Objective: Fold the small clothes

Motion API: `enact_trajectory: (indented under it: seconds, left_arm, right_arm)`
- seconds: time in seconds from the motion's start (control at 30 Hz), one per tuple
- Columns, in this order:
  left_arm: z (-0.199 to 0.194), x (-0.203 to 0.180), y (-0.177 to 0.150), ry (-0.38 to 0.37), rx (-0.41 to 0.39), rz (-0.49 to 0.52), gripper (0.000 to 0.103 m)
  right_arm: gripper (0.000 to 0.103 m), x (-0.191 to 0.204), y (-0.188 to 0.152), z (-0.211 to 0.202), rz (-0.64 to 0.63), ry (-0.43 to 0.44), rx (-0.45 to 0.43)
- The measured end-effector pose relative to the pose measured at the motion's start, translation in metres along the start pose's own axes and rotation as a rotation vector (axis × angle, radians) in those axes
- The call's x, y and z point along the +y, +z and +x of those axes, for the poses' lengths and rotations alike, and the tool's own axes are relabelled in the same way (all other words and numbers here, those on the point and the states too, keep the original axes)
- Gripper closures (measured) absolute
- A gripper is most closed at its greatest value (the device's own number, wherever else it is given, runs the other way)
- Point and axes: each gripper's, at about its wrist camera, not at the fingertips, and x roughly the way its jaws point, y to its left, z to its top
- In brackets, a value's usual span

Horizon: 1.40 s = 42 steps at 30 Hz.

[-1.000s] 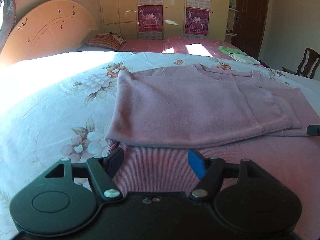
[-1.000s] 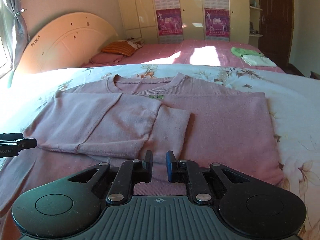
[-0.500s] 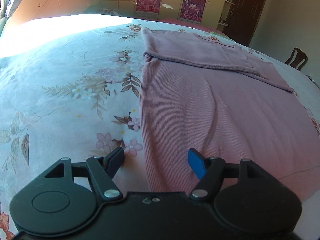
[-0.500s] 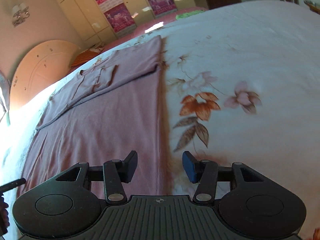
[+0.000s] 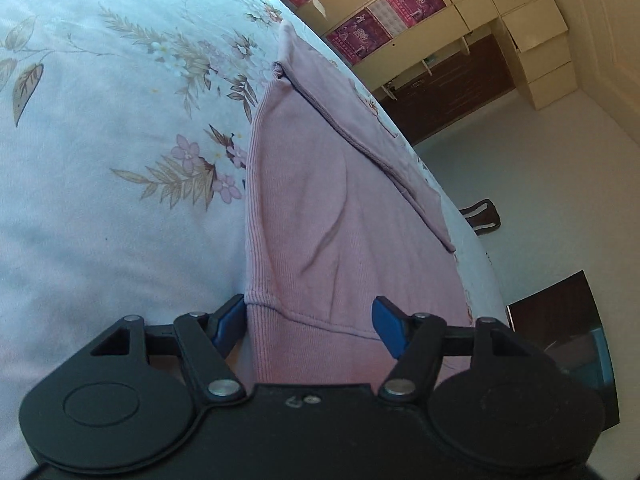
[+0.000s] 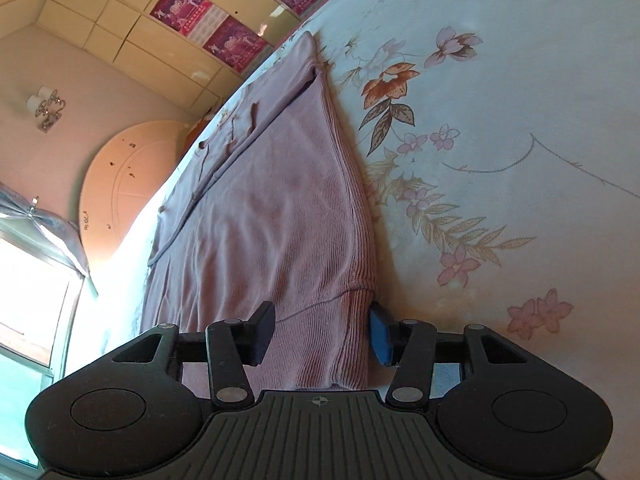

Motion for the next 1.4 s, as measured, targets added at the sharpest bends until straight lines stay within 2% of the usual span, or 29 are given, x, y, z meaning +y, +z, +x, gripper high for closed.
enact_trajectory:
  seconds: [0.03, 0.07, 0.13, 0.2, 0.23, 0.27, 0.3, 0.43, 0.47, 0.57, 0.63, 0.73, 0.93, 1.07, 1.17, 1.3, 1.4]
  left_arm:
    - [0.003, -0.001, 0.002, -0.003, -0.001, 0.005, 0.038]
    - [0.006, -0.003, 0.004, -0.005, -0.003, 0.009, 0.039]
    - [0.012, -0.007, 0.004, -0.018, 0.0, 0.025, 0.039]
    - [0.018, -0.017, 0.003, 0.014, 0.003, 0.086, 0.045]
    - [0.019, -0.018, 0.002, 0.033, 0.005, 0.1, 0.066]
    - [0.02, -0.016, 0.003, 0.06, 0.02, 0.1, 0.099]
    - [0.02, -0.015, 0.002, 0.082, 0.019, 0.102, 0.098]
    - [-0.004, -0.024, -0.004, 0.005, -0.076, 0.151, 0.097]
    - [-0.007, -0.024, -0.004, 0.006, -0.084, 0.151, 0.097]
    - [0.008, -0.011, -0.005, 0.077, -0.015, 0.129, 0.097]
    - [0.013, -0.001, -0.005, 0.052, -0.019, 0.075, 0.096]
    - [0.011, -0.002, -0.002, 0.045, -0.028, 0.055, 0.097]
    - [-0.002, -0.018, 0.01, 0.01, -0.104, 0.09, 0.098]
    - [-0.002, -0.037, 0.045, -0.067, -0.19, 0.067, 0.098]
    - [0.008, -0.055, 0.08, -0.111, -0.256, 0.062, 0.098]
    - [0.044, -0.076, 0.138, -0.107, -0.29, 0.082, 0.098]
    - [0.083, -0.083, 0.185, -0.076, -0.279, 0.064, 0.098]
  right_arm:
    - [0.061, -0.001, 0.003, 0.002, 0.014, 0.002, -0.002]
    - [0.078, -0.003, 0.007, 0.006, 0.019, -0.011, 0.005]
    - [0.08, -0.003, 0.01, 0.01, 0.012, -0.013, 0.017]
    - [0.082, -0.001, 0.01, 0.01, -0.013, -0.019, 0.021]
    - [0.085, 0.001, 0.01, 0.009, -0.025, -0.027, 0.02]
    - [0.091, 0.002, 0.01, 0.007, -0.039, -0.036, 0.013]
    - [0.092, 0.004, 0.009, 0.003, -0.047, -0.035, 0.0]
    - [0.095, 0.012, 0.012, -0.021, -0.065, 0.041, -0.079]
    - [0.095, 0.013, 0.011, -0.026, -0.073, 0.061, -0.096]
    - [0.095, 0.004, 0.006, -0.02, -0.083, 0.012, -0.078]
    - [0.095, -0.007, 0.001, -0.003, -0.057, -0.052, -0.015]
    - [0.096, -0.01, 0.002, -0.003, 0.002, -0.021, -0.052]
    - [0.096, 0.025, 0.018, -0.017, -0.068, 0.004, -0.136]
    - [0.096, 0.059, 0.043, -0.022, -0.119, 0.03, -0.201]
    - [0.096, 0.083, 0.077, -0.017, -0.133, 0.048, -0.25]
    - [0.096, 0.11, 0.142, 0.012, -0.124, 0.072, -0.288]
    - [0.096, 0.122, 0.192, 0.047, -0.106, 0.076, -0.283]
